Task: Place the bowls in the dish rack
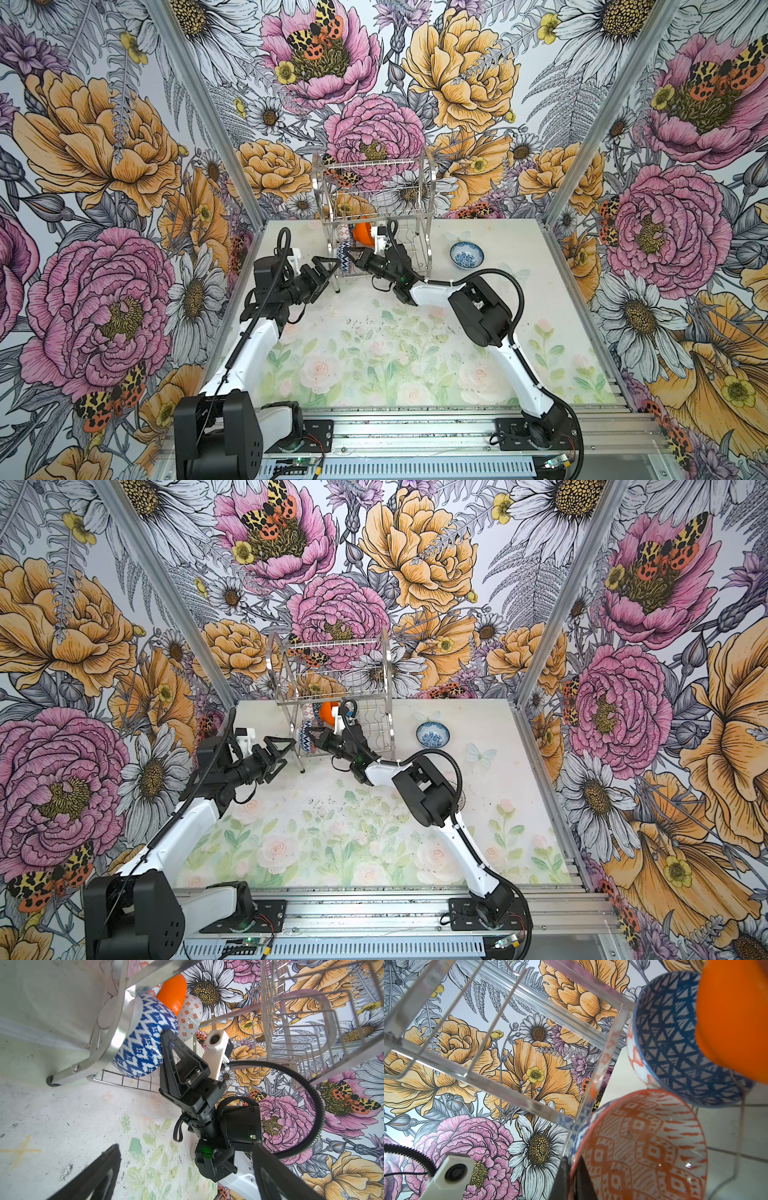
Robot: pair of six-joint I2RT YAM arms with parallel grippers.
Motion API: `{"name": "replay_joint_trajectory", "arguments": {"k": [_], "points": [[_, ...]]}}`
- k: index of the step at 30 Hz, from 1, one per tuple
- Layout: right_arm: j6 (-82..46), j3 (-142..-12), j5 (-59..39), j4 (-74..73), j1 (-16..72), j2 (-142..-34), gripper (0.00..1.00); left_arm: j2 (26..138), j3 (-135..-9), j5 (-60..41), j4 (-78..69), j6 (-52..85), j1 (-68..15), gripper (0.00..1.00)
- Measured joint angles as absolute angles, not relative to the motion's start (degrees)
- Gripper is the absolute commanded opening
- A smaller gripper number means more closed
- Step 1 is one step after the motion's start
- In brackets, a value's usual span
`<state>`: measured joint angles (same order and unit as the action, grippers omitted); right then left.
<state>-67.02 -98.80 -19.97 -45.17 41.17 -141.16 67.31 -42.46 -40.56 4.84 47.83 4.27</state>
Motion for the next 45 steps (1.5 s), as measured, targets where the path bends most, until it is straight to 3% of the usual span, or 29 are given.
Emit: {"name": "replay_joint_trajectory", "arguments": {"k": [45], "points": [[-58.96, -96.29, -22.39, -36.29, 40.05, -137.38, 0.00, 67.66, -42.09, -40.56, 4.43, 48.01, 4.32, 0.99]]}}
